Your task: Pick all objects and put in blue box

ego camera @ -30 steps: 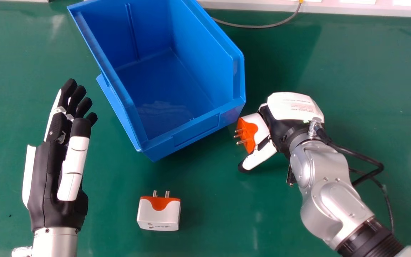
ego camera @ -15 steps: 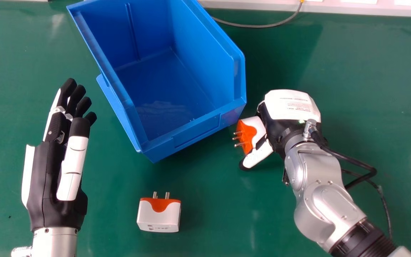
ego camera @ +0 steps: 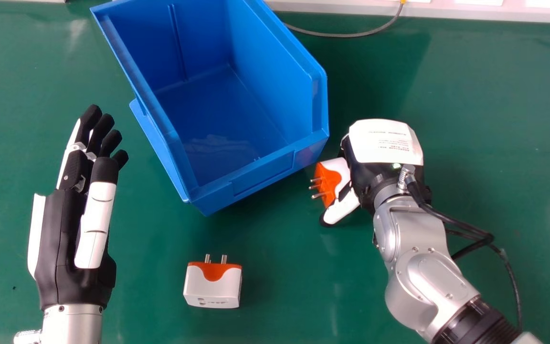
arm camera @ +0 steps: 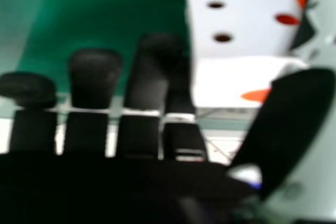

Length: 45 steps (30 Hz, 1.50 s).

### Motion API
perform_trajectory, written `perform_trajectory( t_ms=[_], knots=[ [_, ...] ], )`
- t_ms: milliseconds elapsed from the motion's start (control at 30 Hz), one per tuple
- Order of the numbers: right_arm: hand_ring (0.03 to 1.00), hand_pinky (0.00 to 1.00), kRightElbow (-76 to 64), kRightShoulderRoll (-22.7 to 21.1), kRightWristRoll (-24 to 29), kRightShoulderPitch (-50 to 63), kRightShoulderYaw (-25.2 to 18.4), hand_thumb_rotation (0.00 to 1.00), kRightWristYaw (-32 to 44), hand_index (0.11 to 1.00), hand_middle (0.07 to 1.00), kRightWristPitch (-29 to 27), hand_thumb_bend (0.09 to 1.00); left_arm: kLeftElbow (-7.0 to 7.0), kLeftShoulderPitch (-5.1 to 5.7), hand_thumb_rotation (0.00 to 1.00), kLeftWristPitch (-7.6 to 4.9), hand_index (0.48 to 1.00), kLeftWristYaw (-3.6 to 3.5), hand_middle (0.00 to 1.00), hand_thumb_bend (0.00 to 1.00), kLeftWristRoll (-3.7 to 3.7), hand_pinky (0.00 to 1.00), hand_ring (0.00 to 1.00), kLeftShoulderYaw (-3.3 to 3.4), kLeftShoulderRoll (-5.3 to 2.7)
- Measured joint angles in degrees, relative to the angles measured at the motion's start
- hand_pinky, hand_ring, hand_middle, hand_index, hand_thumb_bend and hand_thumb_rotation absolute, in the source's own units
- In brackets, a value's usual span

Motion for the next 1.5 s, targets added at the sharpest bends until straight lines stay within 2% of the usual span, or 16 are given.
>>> perform_trajectory(
  t_ms=[233, 267, 300, 500, 533, 600, 633, 700, 733, 800, 900, 1233, 1267, 1433, 1500],
  knots=[
    [0.162, 0.09, 0.02, 0.39, -0.18, 0.11, 0.37, 0.29, -0.91, 0.589, 0.279, 0.2, 0.848, 0.01, -0.02, 0.77, -0.02, 0.922, 0.0, 0.94, 0.76, 0.03, 0.92, 0.93, 0.01, 0.0],
    [0.16, 0.09, 0.07, 0.46, -0.18, 0.11, 0.46, 0.28, -1.03, 0.626, 0.279, 0.21, 0.853, 0.0, -0.02, 0.77, -0.02, 0.921, 0.01, 0.94, 0.76, 0.04, 0.92, 0.93, 0.01, 0.0],
    [0.16, 0.09, 0.26, 0.56, -0.18, 0.11, 0.47, 0.28, -1.32, 0.626, 0.279, 0.17, 0.853, 0.0, -0.02, 0.77, -0.02, 0.921, 0.02, 0.94, 0.76, 0.06, 0.92, 0.93, 0.01, 0.01],
    [0.162, 0.09, 1.49, 0.51, -0.12, 0.1, 0.65, 0.27, -4.06, 0.609, 0.28, -2.22, 0.852, 0.0, -0.01, 0.77, -0.02, 0.921, 0.02, 0.94, 0.76, 0.05, 0.92, 0.93, 0.05, 0.01],
    [0.162, 0.09, 1.67, 0.46, -0.12, 0.1, 0.7, 0.24, -4.47, 0.585, 0.28, -2.67, 0.786, 0.0, -0.01, 0.78, -0.02, 0.921, 0.03, 0.94, 0.76, 0.07, 0.92, 0.93, 0.05, 0.01],
    [0.162, 0.09, 1.96, 0.45, -0.06, 0.15, 0.7, 0.24, -5.44, 0.585, 0.28, -3.2, 0.786, 0.0, 0.0, 0.78, -0.02, 0.921, 0.07, 0.94, 0.76, 0.1, 0.92, 0.93, 0.05, 0.01],
    [0.159, 0.09, 2.05, 0.47, 0.08, 0.2, 0.63, 0.22, -5.97, 0.565, 0.277, -3.83, 0.731, 0.0, 0.0, 0.78, -0.02, 0.92, 0.08, 0.94, 0.76, 0.09, 0.92, 0.93, 0.07, 0.01],
    [0.159, 0.09, 2.12, 0.59, 0.18, 0.28, 0.58, 0.22, -6.65, 0.565, 0.277, -4.62, 0.731, 0.0, 0.01, 0.78, -0.02, 0.92, 0.07, 0.94, 0.76, 0.09, 0.92, 0.93, 0.07, 0.01],
    [0.159, 0.09, 2.19, 0.55, 0.28, 0.32, 0.48, 0.2, -6.87, 0.55, 0.278, -4.97, 0.688, 0.0, 0.01, 0.78, -0.02, 0.92, 0.07, 0.94, 0.76, 0.07, 0.92, 0.93, 0.08, 0.01],
    [0.159, 0.09, 2.23, 0.54, 0.7, 0.54, 0.03, 0.2, -7.34, 0.55, 0.278, -5.55, 0.688, 0.0, 0.0, 0.78, -0.02, 0.92, 0.03, 0.94, 0.76, 0.07, 0.92, 0.93, 0.1, 0.01],
    [0.161, 0.09, 2.17, 0.54, 2.04, 0.81, -0.52, 0.17, -8.15, 0.527, 0.282, -7.62, 0.625, 0.0, 0.0, 0.78, -0.03, 0.92, -0.09, 0.94, 0.76, 0.02, 0.92, 0.93, 0.1, 0.02],
    [0.171, 0.1, 2.06, 0.28, 2.49, 1.48, -1.14, 0.15, -9.28, 0.512, 0.292, -9.5, 0.585, 0.0, 0.0, 0.78, -0.04, 0.92, -0.11, 0.94, 0.76, 0.04, 0.92, 0.93, 0.05, 0.0],
    [0.177, 0.1, 2.06, 0.27, 2.49, 1.48, -1.15, 0.12, -9.27, 0.507, 0.327, -9.5, 0.574, 0.0, 0.01, 0.77, -0.03, 0.919, -0.1, 0.94, 0.76, 0.01, 0.92, 0.93, 0.02, 0.0],
    [0.177, 0.1, 2.02, 0.27, 2.57, 1.48, -1.32, 0.12, -9.27, 0.507, 0.327, -9.53, 0.574, 0.01, -0.03, 0.77, -0.03, 0.919, -0.14, 0.94, 0.76, -0.02, 0.92, 0.93, -0.03, -0.06],
    [0.182, 0.11, 2.02, 0.24, 2.57, 1.47, -1.33, 0.09, -9.27, 0.502, 0.356, -9.61, 0.565, 0.03, -0.05, 0.77, -0.04, 0.92, -0.13, 0.94, 0.76, -0.01, 0.92, 0.93, -0.03, -0.06]
  ],
)
